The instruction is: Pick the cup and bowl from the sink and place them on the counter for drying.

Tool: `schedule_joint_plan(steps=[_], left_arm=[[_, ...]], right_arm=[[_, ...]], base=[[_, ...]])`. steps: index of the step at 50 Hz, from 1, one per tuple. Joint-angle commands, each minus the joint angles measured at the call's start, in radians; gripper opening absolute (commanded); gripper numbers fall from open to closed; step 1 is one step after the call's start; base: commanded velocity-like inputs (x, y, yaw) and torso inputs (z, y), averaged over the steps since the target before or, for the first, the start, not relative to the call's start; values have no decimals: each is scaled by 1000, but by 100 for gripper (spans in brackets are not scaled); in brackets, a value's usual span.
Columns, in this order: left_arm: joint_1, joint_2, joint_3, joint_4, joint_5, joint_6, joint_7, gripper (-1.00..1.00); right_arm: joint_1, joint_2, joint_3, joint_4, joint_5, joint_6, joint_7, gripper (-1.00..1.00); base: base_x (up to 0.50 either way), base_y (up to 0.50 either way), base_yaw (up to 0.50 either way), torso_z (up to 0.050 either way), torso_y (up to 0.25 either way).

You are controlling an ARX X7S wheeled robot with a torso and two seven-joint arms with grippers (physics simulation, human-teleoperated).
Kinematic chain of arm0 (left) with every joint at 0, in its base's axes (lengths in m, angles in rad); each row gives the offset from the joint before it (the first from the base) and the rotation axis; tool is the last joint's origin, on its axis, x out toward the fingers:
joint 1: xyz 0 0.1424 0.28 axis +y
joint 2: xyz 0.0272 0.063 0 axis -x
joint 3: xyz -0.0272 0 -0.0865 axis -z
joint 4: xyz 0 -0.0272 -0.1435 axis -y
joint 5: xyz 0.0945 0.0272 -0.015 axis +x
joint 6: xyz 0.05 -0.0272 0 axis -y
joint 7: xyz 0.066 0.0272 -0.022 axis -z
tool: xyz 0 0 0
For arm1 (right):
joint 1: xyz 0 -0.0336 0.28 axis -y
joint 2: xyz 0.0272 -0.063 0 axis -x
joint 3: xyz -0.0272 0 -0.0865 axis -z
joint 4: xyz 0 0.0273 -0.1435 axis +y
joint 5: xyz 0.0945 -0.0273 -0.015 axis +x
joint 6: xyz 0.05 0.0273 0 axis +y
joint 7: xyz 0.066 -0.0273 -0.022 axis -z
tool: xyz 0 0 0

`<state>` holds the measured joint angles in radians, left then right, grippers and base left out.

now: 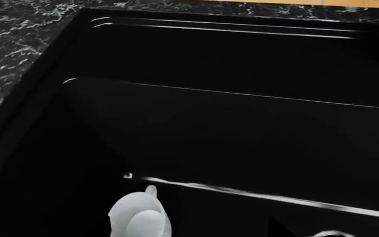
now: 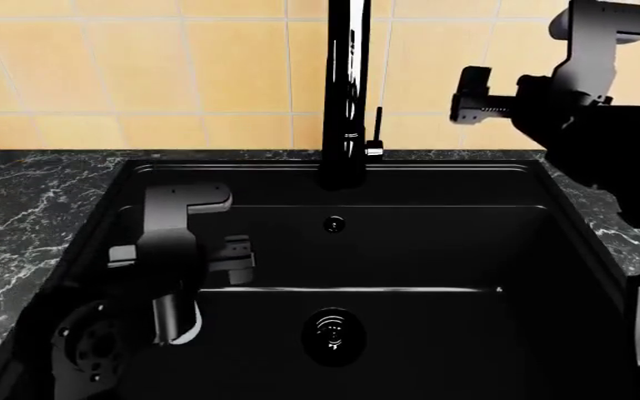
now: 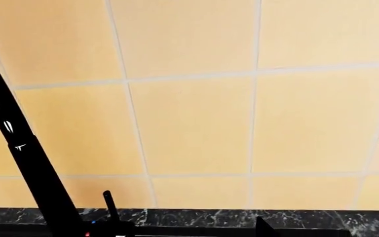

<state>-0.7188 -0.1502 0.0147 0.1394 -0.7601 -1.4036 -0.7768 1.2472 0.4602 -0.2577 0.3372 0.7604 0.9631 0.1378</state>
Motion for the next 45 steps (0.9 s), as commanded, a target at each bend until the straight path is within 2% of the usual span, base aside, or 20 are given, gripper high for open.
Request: schedule_joint_plan(steps=[1, 6, 14, 20, 24, 27, 36, 45], left_arm=[[57, 11, -9, -16, 28, 82, -15, 100], [86, 18, 1, -3, 63, 120, -57, 100], [113, 62, -42, -65, 40, 144, -63, 100], [116, 58, -65, -102, 33, 169, -60, 100], [84, 76, -64, -171, 50, 208, -65, 100], [98, 61, -89, -178, 47, 223, -66, 100], [15, 59, -92, -344, 75, 284, -52, 100], [-51, 23, -56, -498, 112, 349, 10, 100]], right_arm=[[-13, -9, 7, 4, -2, -11, -10, 100], [-19, -9, 11, 5, 1, -15, -10, 100], [-9, -9, 7, 14, -3, -22, -17, 100], [-23, -10, 10, 12, 1, -25, -15, 100], [-25, -12, 11, 16, 3, -30, -17, 100], [-31, -11, 14, 13, 6, -31, -16, 100], [-33, -13, 13, 20, 9, -28, -16, 100], [-34, -21, 15, 30, 16, -29, -17, 100]], base=[[0, 0, 0, 0, 0], [0, 0, 0, 0, 0], [0, 0, 0, 0, 0], [0, 0, 0, 0, 0], [0, 0, 0, 0, 0], [0, 0, 0, 0, 0], [0, 0, 0, 0, 0], [0, 0, 0, 0, 0]])
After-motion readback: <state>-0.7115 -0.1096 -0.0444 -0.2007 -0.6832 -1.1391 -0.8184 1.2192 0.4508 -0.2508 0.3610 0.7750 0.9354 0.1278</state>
